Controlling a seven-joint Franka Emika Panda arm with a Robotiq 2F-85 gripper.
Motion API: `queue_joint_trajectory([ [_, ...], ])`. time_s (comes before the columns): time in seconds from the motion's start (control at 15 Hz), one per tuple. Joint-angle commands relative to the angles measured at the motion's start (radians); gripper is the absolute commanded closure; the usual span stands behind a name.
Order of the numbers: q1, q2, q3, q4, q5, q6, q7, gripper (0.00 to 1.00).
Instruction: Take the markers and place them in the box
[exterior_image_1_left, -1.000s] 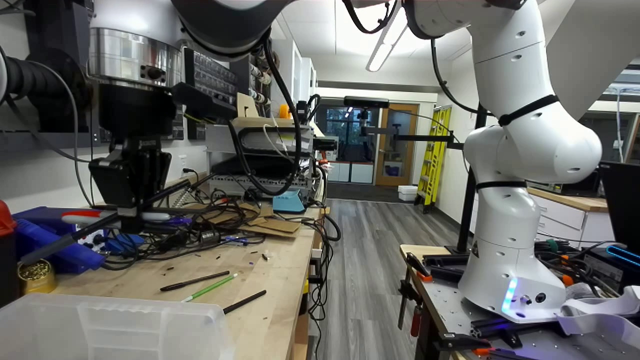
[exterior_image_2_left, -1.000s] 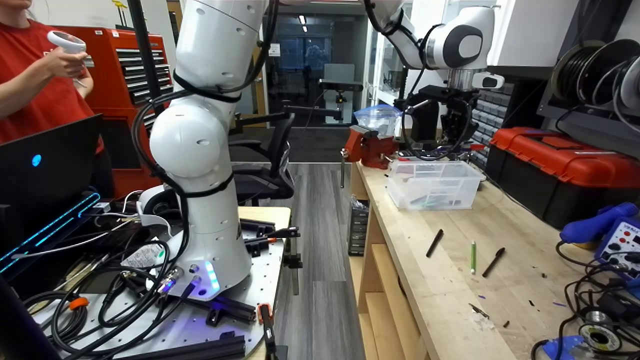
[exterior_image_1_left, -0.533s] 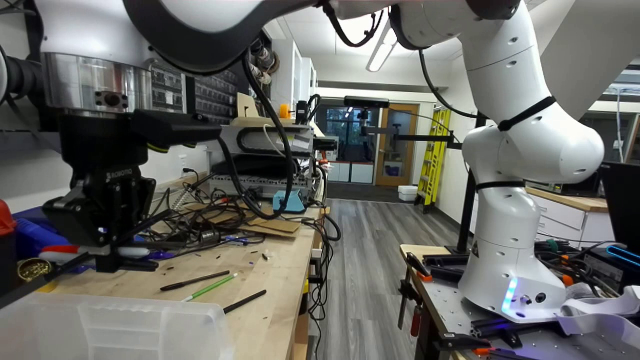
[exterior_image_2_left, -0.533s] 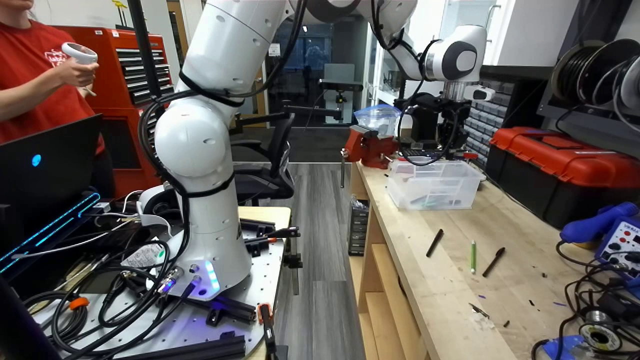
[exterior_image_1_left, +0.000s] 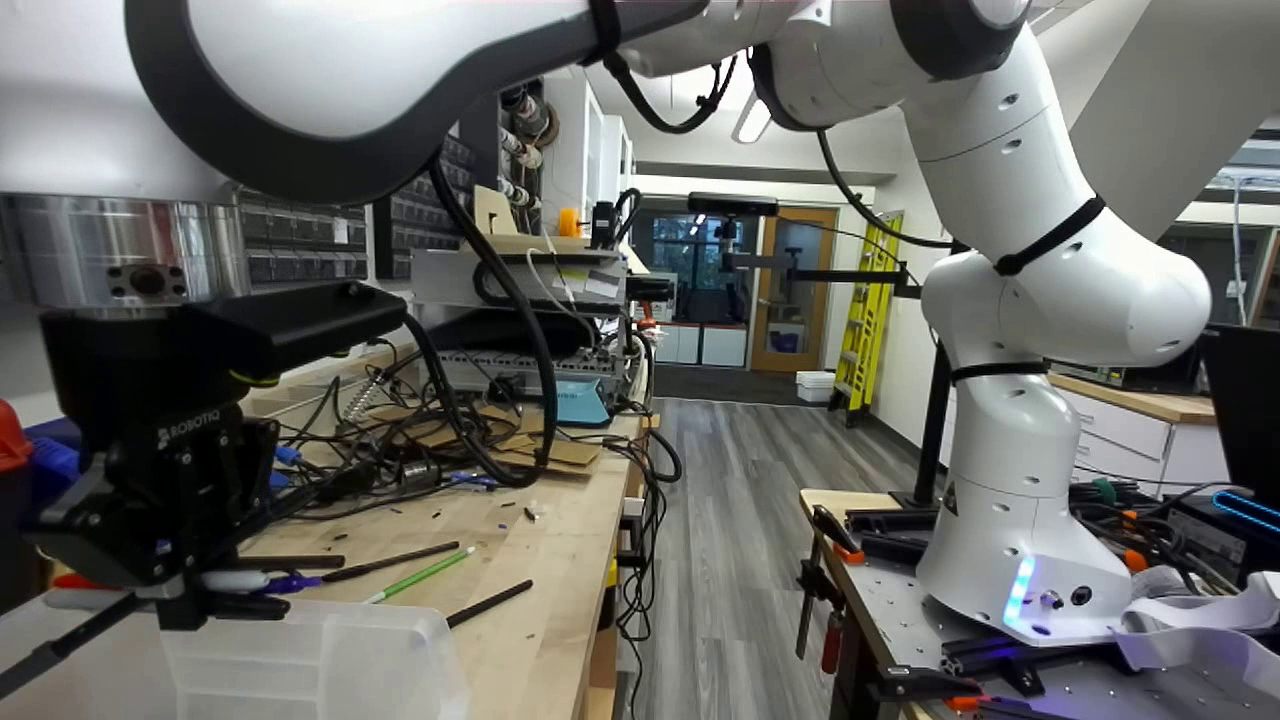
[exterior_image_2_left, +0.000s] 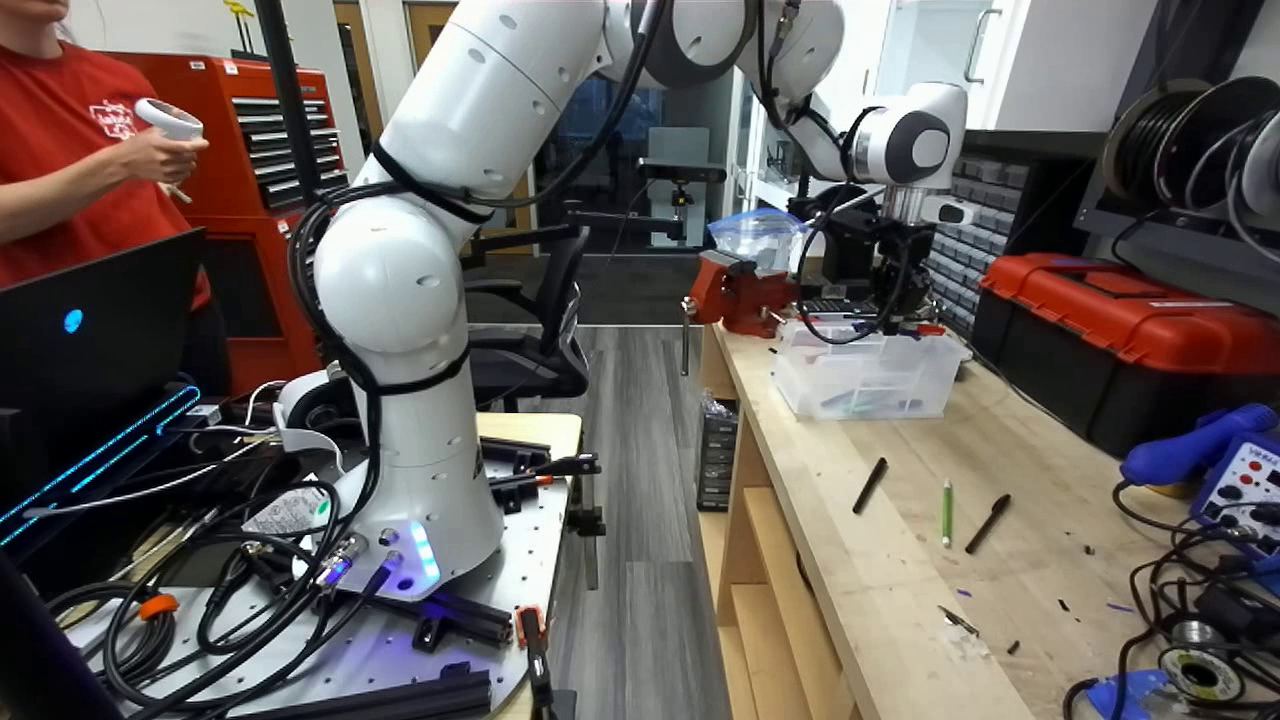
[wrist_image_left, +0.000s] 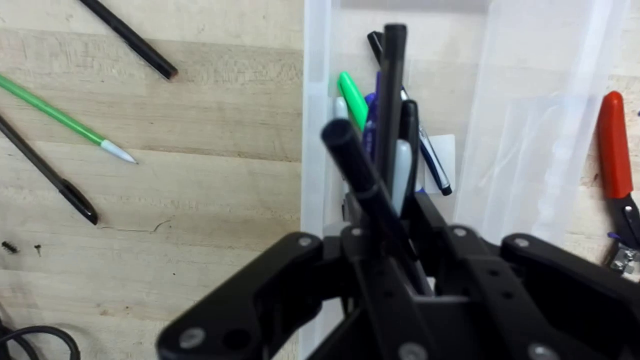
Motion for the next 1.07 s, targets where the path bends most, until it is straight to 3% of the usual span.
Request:
queue_joint_trajectory([
  [0.0, 0.043, 0.05, -0.028, 0.085, -0.026, -0.084, 0.025, 0.5],
  [0.07, 0.047, 0.058, -0.03, 0.096, -0.027, -0.098, 0.026, 0.49],
  [0.6, 0.048, 0.056, -0.026, 0.124, -0.014, -0.116, 0.019, 0.01],
  [1.0, 0.04, 0.062, -0.02, 0.119, -0.008, -0.081, -0.002, 0.0],
])
